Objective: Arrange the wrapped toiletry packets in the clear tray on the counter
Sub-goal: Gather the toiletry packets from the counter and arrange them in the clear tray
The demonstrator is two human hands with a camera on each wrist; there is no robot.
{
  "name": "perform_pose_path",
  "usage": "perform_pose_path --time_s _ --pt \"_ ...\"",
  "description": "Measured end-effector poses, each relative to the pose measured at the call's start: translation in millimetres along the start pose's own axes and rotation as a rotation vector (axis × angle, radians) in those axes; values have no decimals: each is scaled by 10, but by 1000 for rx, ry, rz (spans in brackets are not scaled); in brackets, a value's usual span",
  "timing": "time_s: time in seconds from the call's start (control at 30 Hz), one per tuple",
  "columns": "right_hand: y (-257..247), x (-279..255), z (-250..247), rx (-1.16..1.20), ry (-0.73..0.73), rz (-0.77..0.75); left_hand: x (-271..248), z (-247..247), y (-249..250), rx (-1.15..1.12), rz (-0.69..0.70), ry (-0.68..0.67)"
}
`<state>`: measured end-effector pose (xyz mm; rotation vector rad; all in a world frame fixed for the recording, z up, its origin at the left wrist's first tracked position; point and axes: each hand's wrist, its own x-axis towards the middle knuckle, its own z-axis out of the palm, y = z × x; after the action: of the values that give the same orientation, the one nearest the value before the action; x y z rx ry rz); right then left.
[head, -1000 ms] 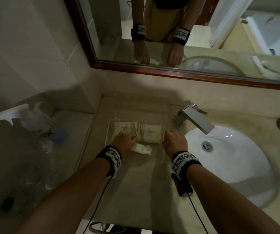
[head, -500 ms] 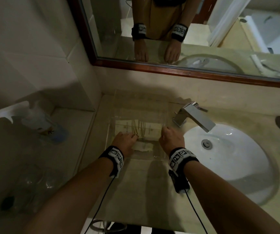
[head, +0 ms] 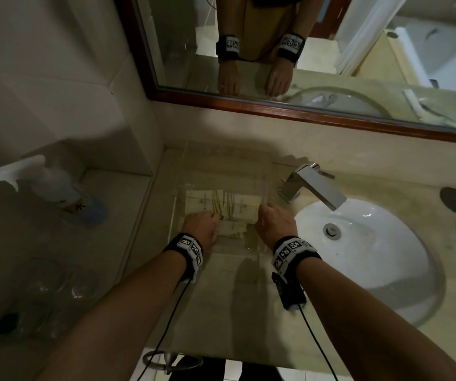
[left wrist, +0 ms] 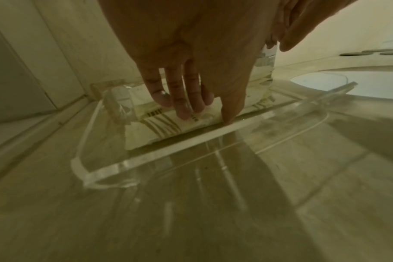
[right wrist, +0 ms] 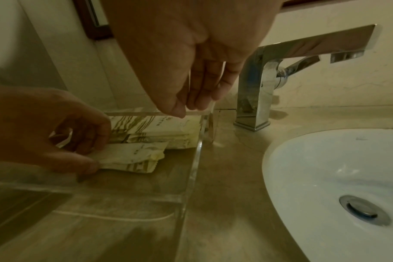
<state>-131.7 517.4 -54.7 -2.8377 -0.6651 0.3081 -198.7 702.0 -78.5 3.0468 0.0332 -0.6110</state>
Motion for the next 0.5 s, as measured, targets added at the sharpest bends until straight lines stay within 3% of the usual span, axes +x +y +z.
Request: perform_pose_path --time_s 0.27,0.5 --pt "-74 26 -208 -47 -110 -35 -43 -147 -54 -24 28 -44" --pt "-82 -89 -408 -21 -98 12 -95 -431 -15 -68 -2 -35"
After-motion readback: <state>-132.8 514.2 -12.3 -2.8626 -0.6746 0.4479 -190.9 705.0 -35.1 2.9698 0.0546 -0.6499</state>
